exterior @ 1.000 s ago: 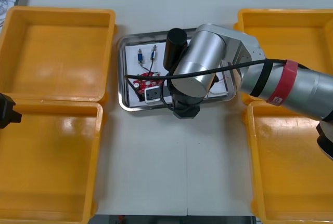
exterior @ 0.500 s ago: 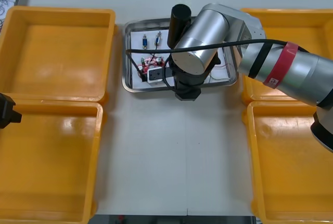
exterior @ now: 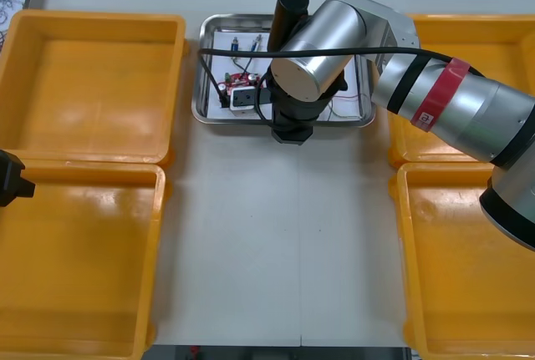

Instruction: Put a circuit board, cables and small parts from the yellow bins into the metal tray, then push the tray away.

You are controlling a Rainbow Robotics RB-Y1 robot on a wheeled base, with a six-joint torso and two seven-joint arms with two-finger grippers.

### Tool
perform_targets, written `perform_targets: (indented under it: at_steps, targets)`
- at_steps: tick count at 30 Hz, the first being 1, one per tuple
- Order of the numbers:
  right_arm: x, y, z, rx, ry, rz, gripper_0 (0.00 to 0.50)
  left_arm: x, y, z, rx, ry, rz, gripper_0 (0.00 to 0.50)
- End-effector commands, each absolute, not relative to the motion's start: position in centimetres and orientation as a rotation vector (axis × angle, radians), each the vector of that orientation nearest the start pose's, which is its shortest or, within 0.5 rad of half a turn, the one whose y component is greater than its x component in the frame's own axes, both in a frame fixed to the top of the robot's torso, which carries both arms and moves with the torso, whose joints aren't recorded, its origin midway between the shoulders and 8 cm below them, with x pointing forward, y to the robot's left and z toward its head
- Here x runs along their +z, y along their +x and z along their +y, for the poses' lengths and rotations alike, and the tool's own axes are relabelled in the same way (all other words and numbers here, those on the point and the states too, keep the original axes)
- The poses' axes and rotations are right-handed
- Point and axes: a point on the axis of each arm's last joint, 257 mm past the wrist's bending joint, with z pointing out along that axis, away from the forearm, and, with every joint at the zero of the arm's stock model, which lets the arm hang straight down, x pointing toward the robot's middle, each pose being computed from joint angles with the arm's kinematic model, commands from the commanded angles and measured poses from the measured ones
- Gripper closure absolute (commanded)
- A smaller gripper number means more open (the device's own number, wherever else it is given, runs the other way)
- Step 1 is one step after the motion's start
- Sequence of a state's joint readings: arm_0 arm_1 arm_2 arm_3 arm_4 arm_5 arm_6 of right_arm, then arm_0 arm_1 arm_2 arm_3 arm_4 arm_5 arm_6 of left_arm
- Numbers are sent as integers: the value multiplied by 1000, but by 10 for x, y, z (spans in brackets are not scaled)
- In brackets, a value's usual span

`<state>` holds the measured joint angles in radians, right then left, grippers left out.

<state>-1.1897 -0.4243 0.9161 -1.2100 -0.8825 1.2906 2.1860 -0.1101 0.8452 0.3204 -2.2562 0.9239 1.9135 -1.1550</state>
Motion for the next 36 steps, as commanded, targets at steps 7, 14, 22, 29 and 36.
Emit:
perform_targets:
  at_steps: [7,14,22,29,36]
  targets:
    - [-170,574,2,-375,-1909,1777,500,-151,348,384,101,20,2692,0]
    - [-165,590,1,-372,-1873,1806,500,-151,348,384,101,20,2692,0]
    - [-157,602,2,-369,-1845,1799,500,-151,348,384,101,20,2692,0]
    - [-157,608,4,-374,-1839,1783,500,-151,348,384,101,20,2692,0]
    - [-159,608,5,-377,-1851,1773,500,-151,348,384,101,20,2692,0]
